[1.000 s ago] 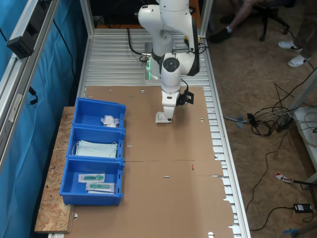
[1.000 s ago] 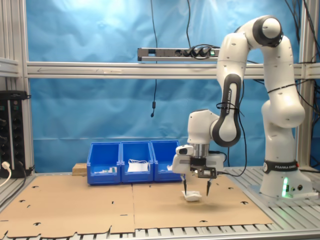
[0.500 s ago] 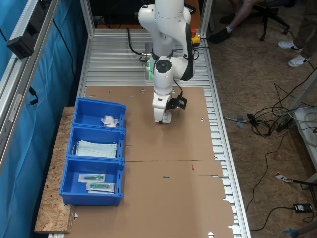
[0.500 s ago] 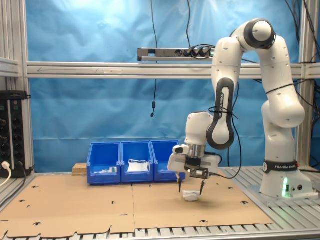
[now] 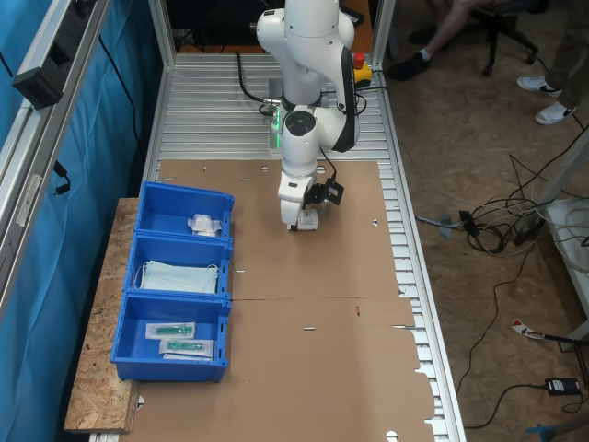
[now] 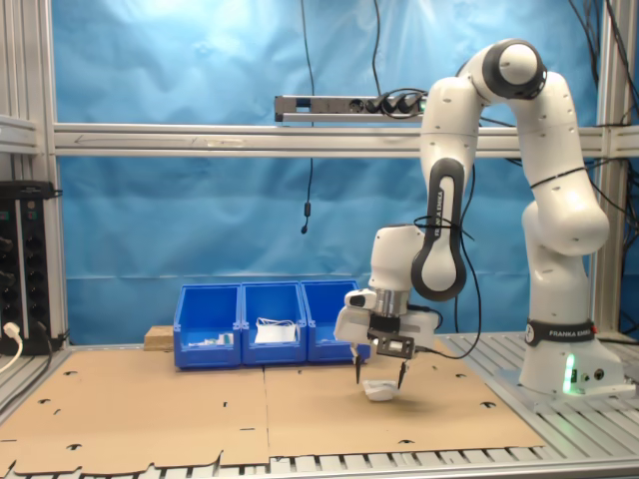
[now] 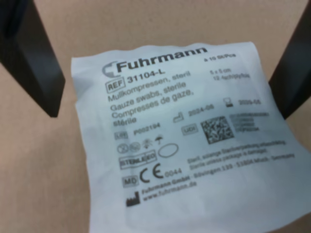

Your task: Pick and place sorting task of medical equipment.

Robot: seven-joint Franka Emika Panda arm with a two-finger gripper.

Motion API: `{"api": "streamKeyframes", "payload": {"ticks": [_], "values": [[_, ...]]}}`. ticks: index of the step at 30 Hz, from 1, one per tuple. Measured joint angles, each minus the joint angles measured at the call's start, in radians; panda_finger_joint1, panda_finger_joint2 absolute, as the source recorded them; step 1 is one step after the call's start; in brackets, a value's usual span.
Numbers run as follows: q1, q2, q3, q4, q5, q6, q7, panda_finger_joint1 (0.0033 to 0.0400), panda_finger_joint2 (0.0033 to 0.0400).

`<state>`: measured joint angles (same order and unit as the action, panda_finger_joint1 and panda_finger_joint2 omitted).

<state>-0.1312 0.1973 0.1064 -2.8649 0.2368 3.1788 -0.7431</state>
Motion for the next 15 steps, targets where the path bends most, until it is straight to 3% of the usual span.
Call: {"api": "streamKeyframes", "payload": {"ticks": [15], "values": [[0.000, 0.002, 0.000, -0.002, 0.002, 0.010, 0.000, 0.0400, 0.0400]]}}
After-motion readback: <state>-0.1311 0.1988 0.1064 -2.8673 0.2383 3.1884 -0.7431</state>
